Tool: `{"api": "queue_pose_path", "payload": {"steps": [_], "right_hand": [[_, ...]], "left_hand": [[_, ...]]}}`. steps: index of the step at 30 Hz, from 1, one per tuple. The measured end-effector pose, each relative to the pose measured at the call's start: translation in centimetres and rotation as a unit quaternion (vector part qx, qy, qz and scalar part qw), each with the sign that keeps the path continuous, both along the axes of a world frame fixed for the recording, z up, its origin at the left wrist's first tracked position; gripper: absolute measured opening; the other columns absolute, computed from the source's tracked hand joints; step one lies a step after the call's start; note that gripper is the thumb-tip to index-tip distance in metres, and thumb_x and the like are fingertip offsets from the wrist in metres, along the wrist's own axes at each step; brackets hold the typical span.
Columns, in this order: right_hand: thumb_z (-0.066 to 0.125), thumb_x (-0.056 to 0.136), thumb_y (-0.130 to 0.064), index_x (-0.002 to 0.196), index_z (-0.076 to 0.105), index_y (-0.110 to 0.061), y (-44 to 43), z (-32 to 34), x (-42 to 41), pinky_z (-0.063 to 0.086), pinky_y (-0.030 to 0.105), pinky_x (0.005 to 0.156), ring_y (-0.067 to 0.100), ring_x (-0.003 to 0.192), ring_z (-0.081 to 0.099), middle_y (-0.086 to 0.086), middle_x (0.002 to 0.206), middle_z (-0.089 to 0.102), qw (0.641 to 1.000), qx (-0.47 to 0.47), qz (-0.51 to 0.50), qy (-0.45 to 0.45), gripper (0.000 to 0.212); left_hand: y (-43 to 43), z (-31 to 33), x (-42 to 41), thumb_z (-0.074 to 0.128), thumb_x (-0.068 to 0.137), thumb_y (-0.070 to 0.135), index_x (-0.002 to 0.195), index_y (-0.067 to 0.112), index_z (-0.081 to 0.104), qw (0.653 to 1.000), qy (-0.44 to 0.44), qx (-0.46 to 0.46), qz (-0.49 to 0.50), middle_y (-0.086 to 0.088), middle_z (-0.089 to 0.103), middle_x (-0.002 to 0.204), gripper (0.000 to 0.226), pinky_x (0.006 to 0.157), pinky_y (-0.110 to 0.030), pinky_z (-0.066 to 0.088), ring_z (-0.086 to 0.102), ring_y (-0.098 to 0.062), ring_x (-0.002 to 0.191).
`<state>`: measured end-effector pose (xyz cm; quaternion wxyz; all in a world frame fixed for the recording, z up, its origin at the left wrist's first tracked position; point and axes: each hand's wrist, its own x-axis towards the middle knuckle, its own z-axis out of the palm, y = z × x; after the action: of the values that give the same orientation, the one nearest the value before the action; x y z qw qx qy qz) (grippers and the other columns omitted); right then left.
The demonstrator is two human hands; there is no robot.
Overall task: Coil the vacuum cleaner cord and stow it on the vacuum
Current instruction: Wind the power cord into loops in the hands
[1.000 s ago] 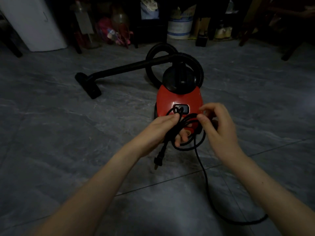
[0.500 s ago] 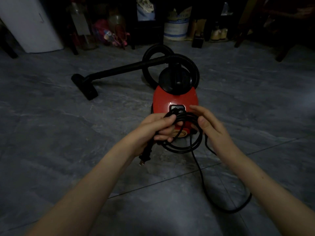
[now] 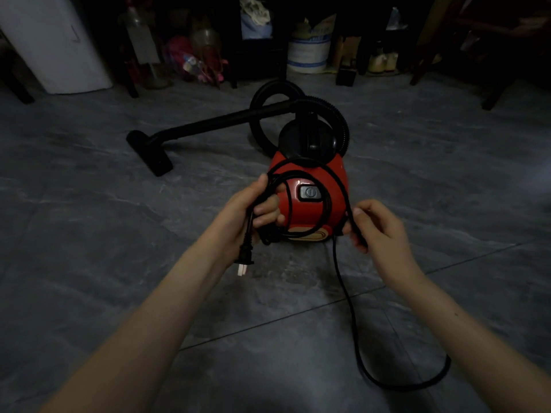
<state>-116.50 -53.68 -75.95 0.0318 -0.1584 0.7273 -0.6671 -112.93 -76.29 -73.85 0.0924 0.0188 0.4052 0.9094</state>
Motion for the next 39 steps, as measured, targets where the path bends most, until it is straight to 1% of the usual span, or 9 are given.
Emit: {"api": "queue_pose_path", "payload": {"steps": [7, 14, 16, 21, 24, 28, 31, 35, 39], "right_hand": [[0.049, 0.099, -0.01, 0.09, 0.063, -0.007, 0.2, 0.2, -0.2, 0.04, 0.017, 0.049, 0.006, 0.053, 0.05, 0.011, 0.07, 0.062, 0.999, 0.034, -0.008, 0.014, 0.016], [0.052, 0.096, -0.008, 0.086, 0.068, -0.009, 0.6, -0.1, -0.6, 0.041, 0.013, 0.059, 0.001, 0.06, 0.055, 0.007, 0.07, 0.064, 0.992, 0.109, -0.021, 0.053, 0.018], [0.052, 0.096, -0.008, 0.085, 0.068, -0.01, 0.6, 0.1, -0.6, 0.041, 0.013, 0.059, 0.0, 0.059, 0.054, 0.005, 0.069, 0.064, 0.992, 0.114, -0.024, 0.057, 0.019], [0.054, 0.095, -0.009, 0.084, 0.068, -0.011, 0.4, 0.6, -0.5, 0.038, 0.009, 0.056, -0.002, 0.056, 0.054, -0.006, 0.066, 0.064, 0.988, 0.126, -0.04, 0.08, 0.018], [0.055, 0.095, -0.011, 0.086, 0.068, -0.015, 0.3, 0.9, -0.6, 0.039, 0.008, 0.056, -0.005, 0.056, 0.054, -0.019, 0.062, 0.063, 0.985, 0.14, -0.048, 0.091, 0.017], [0.057, 0.095, -0.017, 0.088, 0.069, -0.019, 0.3, 0.8, -0.8, 0.041, 0.01, 0.058, -0.001, 0.064, 0.058, -0.009, 0.073, 0.068, 0.982, 0.156, -0.052, 0.095, 0.015], [0.057, 0.095, -0.02, 0.089, 0.07, -0.019, 0.5, 0.6, -0.9, 0.044, 0.014, 0.059, 0.001, 0.065, 0.059, -0.007, 0.073, 0.068, 0.979, 0.169, -0.053, 0.098, 0.014], [0.054, 0.097, -0.022, 0.082, 0.066, -0.02, 1.1, 0.4, -1.4, 0.038, 0.01, 0.055, -0.002, 0.056, 0.054, -0.019, 0.06, 0.061, 0.971, 0.195, -0.063, 0.122, 0.02], [0.046, 0.098, -0.027, 0.073, 0.06, -0.015, 2.1, -1.4, -1.2, 0.037, 0.016, 0.053, 0.004, 0.055, 0.056, -0.007, 0.056, 0.058, 0.96, 0.228, -0.062, 0.147, 0.031]], "left_hand": [[-0.3, 0.2, 0.6, 0.035, 0.079, 0.033, 0.104, -0.003, 0.055, 0.997, -0.006, -0.036, -0.065, -0.003, 0.044, 0.06, 0.049, 0.078, -0.033, 0.051, 0.043, -0.015, 0.05], [0.6, 0.0, 0.5, 0.035, 0.092, 0.047, 0.102, 0.004, 0.059, 0.987, -0.005, -0.154, -0.055, 0.001, 0.039, 0.058, 0.05, 0.073, -0.029, 0.051, 0.036, -0.01, 0.044], [0.9, -0.2, 0.5, 0.037, 0.091, 0.044, 0.104, 0.006, 0.059, 0.986, -0.003, -0.159, -0.043, 0.002, 0.038, 0.057, 0.046, 0.076, -0.03, 0.051, 0.035, -0.01, 0.044], [0.8, 0.0, 0.6, 0.029, 0.094, 0.053, 0.106, 0.0, 0.057, 0.982, 0.01, -0.166, -0.092, -0.001, 0.041, 0.06, 0.062, 0.079, -0.032, 0.052, 0.041, -0.013, 0.049], [1.2, 0.1, 0.8, 0.034, 0.095, 0.045, 0.106, 0.0, 0.058, 0.977, 0.013, -0.19, -0.099, -0.002, 0.045, 0.062, 0.052, 0.082, -0.036, 0.051, 0.045, -0.015, 0.051], [1.3, 0.1, 0.9, 0.036, 0.098, 0.029, 0.111, -0.004, 0.055, 0.979, 0.005, -0.183, -0.086, -0.002, 0.047, 0.062, 0.04, 0.085, -0.036, 0.052, 0.047, -0.014, 0.053], [1.4, 0.3, 0.8, 0.034, 0.1, 0.021, 0.107, -0.004, 0.056, 0.98, -0.005, -0.183, -0.073, 0.002, 0.042, 0.058, 0.034, 0.079, -0.033, 0.054, 0.04, -0.01, 0.047], [1.4, 0.4, 0.5, 0.036, 0.101, 0.021, 0.099, 0.0, 0.058, 0.983, -0.014, -0.181, -0.041, 0.008, 0.032, 0.054, 0.03, 0.061, -0.024, 0.049, 0.029, -0.003, 0.041], [-0.5, 0.8, -0.3, 0.031, 0.101, 0.02, 0.091, 0.001, 0.053, 0.997, -0.051, -0.032, 0.048, 0.009, 0.031, 0.048, 0.031, 0.05, -0.018, 0.044, 0.026, -0.001, 0.035]]}}
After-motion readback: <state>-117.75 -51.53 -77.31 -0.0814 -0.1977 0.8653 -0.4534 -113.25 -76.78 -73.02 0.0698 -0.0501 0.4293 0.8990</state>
